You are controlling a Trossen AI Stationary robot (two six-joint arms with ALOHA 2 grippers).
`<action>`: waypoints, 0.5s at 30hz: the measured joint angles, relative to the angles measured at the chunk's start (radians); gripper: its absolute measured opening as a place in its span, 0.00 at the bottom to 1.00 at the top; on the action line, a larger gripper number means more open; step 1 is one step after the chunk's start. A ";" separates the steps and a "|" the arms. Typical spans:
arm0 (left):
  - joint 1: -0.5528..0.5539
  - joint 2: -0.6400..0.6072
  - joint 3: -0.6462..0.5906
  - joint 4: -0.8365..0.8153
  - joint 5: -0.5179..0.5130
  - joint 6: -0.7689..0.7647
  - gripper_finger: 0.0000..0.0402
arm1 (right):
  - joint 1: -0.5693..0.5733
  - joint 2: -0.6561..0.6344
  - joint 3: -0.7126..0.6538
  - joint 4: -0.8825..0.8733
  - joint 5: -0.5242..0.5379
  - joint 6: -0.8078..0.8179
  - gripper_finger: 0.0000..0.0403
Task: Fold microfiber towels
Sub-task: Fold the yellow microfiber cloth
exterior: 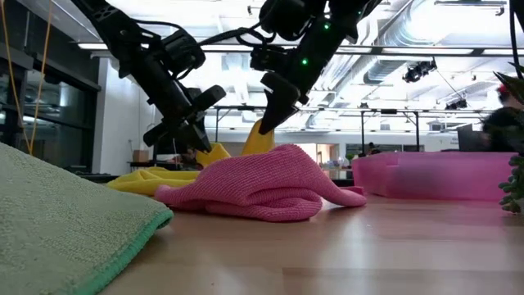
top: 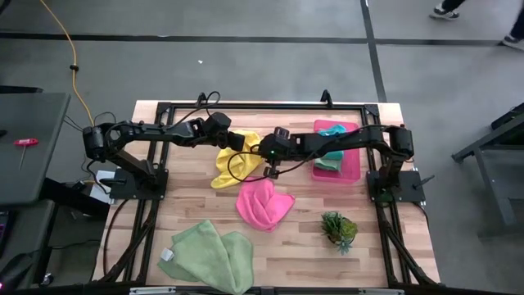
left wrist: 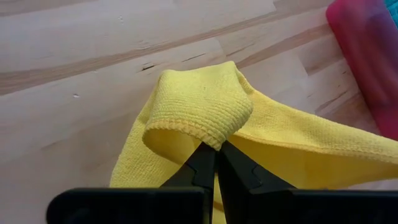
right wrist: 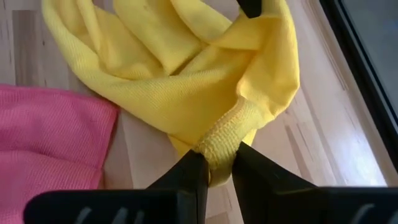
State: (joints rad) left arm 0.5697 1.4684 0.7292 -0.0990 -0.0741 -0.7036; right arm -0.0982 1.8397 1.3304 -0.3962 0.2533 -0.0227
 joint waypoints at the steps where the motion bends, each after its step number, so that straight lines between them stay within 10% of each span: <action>1: 0.000 0.000 0.000 0.000 -0.004 0.000 0.00 | 0.000 -0.001 0.000 0.000 -0.002 0.000 0.14; 15: 0.001 0.000 0.000 0.000 -0.024 0.000 0.00 | 0.002 -0.025 0.000 0.028 -0.020 0.015 0.14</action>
State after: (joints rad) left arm 0.5707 1.4681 0.7292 -0.0992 -0.0985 -0.7036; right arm -0.0959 1.8149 1.3304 -0.3687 0.2336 -0.0074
